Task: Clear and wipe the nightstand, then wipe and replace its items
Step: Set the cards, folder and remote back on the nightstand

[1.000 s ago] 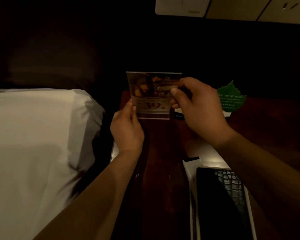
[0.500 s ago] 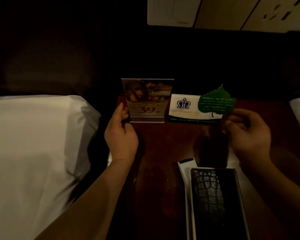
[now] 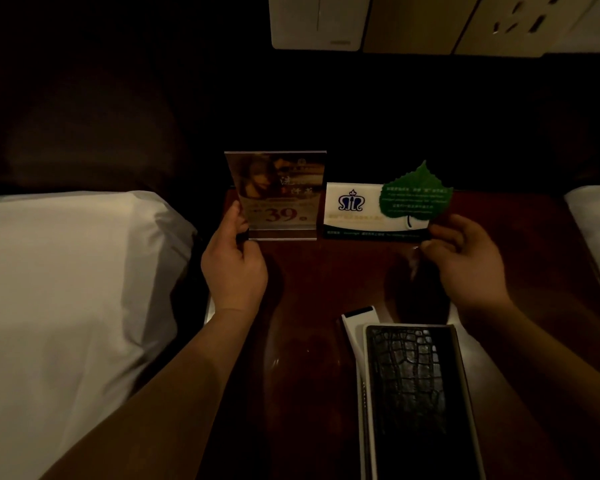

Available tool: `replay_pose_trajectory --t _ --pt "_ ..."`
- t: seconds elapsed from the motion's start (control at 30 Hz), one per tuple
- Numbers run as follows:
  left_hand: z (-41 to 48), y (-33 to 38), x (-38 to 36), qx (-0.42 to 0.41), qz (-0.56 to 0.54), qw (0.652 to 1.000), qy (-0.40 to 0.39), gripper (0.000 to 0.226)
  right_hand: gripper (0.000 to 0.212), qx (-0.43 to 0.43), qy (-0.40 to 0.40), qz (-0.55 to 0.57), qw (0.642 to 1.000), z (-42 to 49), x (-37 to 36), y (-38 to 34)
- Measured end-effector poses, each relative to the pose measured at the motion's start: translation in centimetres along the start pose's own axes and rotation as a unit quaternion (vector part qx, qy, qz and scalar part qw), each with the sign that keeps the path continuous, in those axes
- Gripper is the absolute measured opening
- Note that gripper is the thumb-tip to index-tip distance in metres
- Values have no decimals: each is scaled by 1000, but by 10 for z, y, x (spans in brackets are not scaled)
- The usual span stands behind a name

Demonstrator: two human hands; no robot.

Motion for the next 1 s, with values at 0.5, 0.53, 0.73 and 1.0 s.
replay_pose_trajectory --t 0.5,0.53,0.73,1.0 --pt "4 -6 -1 41 1 999 -15 60 49 -47 -2 28 999 -39 28 21" --pt "3 -4 0 58 -8 998 -16 59 41 -63 -2 39 997 -49 36 23" --pt "-73 7 28 147 -35 987 -51 59 18 -98 -47 -3 994 -118 66 38" --pt "-249 28 36 294 -54 943 -147 43 48 -84 -119 -77 986 -196 63 59"
Point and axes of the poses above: each hand's wrist, its own z-axis towards the middle knuckle, its own x-axis out of the back of the hand, y = z × x, the point moved 5 cm from there along z, towards the middle knuckle, and after that the axes turned 3 degrees about z, right-handed, at the moved point
